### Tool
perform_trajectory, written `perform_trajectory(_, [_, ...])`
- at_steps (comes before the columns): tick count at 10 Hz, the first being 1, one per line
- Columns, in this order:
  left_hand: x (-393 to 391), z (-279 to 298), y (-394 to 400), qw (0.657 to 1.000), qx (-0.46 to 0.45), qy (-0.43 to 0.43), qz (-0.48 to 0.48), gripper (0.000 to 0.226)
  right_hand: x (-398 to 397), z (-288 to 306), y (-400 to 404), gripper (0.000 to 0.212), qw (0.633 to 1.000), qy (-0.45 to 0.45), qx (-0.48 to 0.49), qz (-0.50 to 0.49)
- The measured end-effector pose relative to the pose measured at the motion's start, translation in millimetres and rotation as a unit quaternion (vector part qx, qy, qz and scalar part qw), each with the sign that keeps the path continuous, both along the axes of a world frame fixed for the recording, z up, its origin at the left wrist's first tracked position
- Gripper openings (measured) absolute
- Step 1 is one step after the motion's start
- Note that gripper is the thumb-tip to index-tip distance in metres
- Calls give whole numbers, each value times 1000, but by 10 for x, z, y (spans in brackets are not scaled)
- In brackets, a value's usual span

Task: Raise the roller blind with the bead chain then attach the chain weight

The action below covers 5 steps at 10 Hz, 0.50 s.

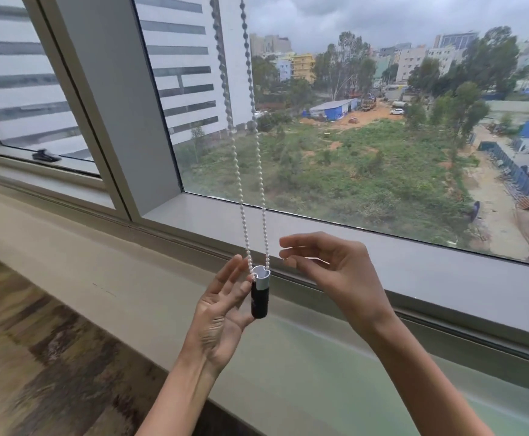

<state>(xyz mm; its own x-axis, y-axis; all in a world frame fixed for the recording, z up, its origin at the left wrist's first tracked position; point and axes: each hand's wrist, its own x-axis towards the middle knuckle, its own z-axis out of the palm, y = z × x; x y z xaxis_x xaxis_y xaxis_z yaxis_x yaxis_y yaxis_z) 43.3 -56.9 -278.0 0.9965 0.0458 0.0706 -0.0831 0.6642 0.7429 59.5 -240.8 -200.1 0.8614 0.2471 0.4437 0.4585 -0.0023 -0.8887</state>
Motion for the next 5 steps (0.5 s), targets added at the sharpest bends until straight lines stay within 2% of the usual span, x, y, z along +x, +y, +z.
perform_trajectory(1, [-178, 56, 80, 999, 19, 12, -24, 39, -265, 89, 140, 22, 1000, -6, -15, -4])
perform_trajectory(2, [-336, 118, 159, 997, 65, 15, -29, 35, -485, 194, 195, 21, 1000, -16, -12, -13])
perform_trajectory(3, [-607, 190, 312, 976, 218, -14, -18, 26, -842, 438, 216, 19, 997, -23, 46, -51])
perform_trajectory(4, [-758, 286, 372, 946, 319, -53, 3, 32, -1141, 680, 191, 18, 990, -62, 113, -52])
perform_trajectory(5, [-889, 450, 462, 883, 455, -89, 66, 36, -1681, 1013, 205, 19, 977, -158, 133, -45])
